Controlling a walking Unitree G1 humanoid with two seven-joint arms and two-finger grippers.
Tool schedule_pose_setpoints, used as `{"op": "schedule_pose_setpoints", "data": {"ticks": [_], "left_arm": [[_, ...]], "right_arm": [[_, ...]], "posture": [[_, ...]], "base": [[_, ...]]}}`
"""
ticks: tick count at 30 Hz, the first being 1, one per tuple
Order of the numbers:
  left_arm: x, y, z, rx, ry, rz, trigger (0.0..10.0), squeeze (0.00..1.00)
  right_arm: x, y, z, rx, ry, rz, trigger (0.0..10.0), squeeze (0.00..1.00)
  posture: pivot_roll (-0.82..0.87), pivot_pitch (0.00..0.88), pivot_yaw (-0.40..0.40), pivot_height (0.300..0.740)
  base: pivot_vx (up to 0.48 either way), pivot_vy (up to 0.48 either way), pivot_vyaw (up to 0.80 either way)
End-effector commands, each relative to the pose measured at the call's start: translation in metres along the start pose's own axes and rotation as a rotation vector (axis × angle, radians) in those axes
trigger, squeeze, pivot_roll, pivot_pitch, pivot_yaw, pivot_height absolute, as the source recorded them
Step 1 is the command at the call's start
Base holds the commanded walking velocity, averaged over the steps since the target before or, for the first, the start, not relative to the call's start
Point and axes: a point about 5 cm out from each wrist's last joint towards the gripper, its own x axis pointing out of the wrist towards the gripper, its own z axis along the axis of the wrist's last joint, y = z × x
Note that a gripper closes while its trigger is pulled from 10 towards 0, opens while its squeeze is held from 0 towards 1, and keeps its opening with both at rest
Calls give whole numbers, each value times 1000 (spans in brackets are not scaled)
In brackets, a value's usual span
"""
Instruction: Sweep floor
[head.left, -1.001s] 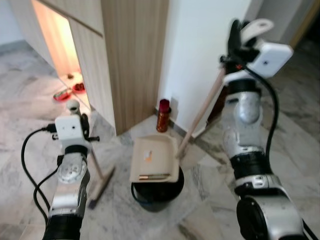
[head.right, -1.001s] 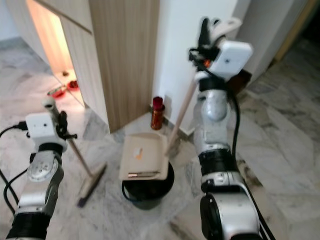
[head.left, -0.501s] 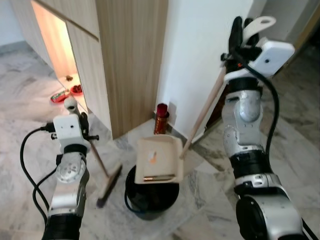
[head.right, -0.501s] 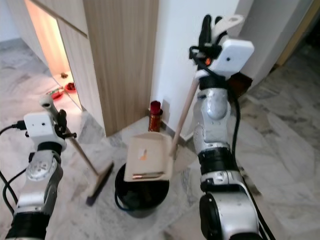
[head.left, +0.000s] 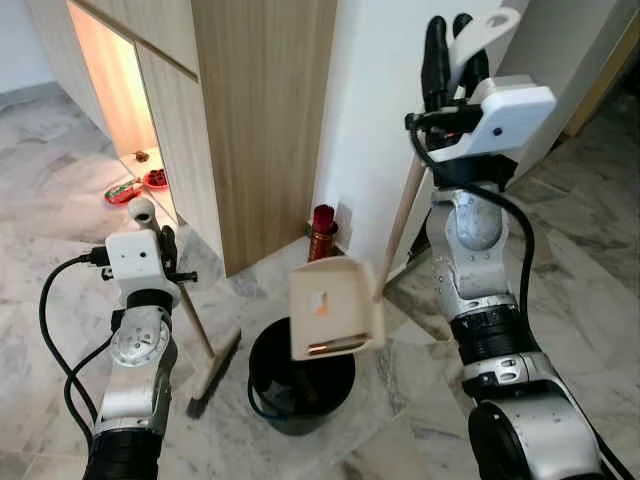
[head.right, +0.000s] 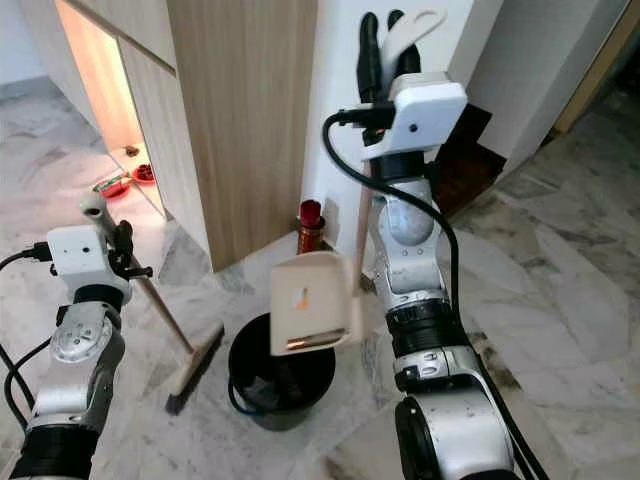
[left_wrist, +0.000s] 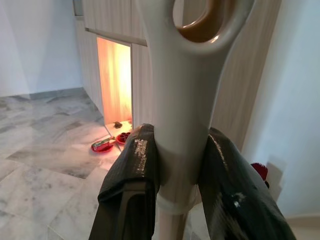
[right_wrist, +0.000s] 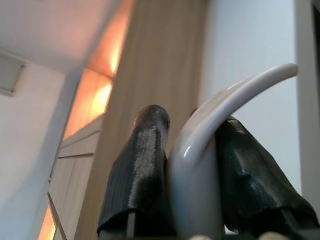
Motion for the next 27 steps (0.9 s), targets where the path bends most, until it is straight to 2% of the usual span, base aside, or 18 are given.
{"op": "schedule_pose_setpoints", "data": {"ticks": [1, 9, 22, 27], "left_arm": [[2, -3, 13, -14, -62, -11, 10000, 0], [1, -4, 13, -18, -65, -14, 10000, 0], [2, -6, 13, -23, -69, -15, 10000, 0], [3, -5, 13, -23, -71, -10, 10000, 0]], "right_arm": [[7, 3, 20, -47, -120, 46, 10000, 0], [3, 17, 26, -80, -162, 140, 10000, 0], [-3, 29, 26, -51, -161, 221, 10000, 0], [-7, 44, 26, -78, -165, 347, 10000, 0]], "posture": [[136, 15, -102, 740], [136, 9, -103, 740], [140, 0, -108, 740], [139, 2, -109, 740]], "base": [[0, 0, 0], [0, 0, 0], [0, 0, 0], [0, 0, 0]]}}
